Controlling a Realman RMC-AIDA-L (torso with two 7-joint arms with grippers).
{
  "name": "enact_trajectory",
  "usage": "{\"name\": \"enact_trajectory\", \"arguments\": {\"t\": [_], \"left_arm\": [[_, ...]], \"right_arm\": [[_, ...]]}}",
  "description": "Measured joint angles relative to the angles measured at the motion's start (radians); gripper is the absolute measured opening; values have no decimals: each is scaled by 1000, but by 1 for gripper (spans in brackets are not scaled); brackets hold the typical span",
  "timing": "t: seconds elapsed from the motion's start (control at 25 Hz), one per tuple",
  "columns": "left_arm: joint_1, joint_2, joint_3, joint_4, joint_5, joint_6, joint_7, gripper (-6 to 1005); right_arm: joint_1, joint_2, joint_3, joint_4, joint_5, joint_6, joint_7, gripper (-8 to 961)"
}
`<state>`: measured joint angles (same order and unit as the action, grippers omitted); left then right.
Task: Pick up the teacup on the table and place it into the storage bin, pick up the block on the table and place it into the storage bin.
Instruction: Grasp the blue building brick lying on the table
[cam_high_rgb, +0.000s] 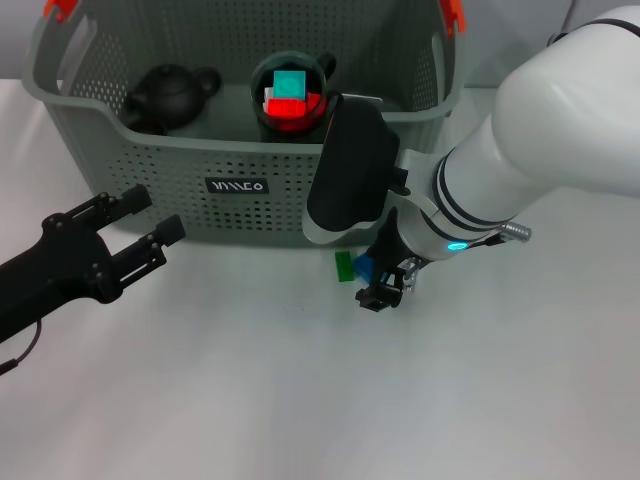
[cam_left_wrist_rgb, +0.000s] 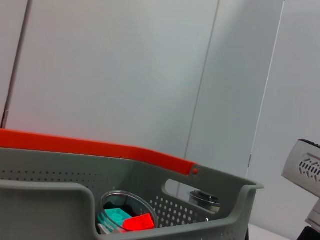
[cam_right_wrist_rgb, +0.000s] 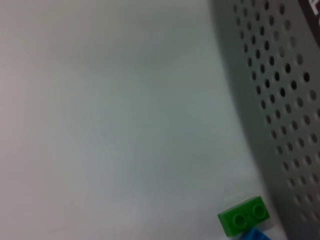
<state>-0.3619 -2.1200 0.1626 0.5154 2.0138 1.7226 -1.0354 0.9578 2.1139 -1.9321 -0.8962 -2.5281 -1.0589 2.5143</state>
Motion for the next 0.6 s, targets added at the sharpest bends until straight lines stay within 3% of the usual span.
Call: {"name": "enact_trajectory", "arguments": {"t": [0.6], "left_arm": [[-1, 0, 0, -2, 3, 0, 0, 627]], "right_arm": [[22, 0, -1, 59, 5, 30, 7, 585]]}}
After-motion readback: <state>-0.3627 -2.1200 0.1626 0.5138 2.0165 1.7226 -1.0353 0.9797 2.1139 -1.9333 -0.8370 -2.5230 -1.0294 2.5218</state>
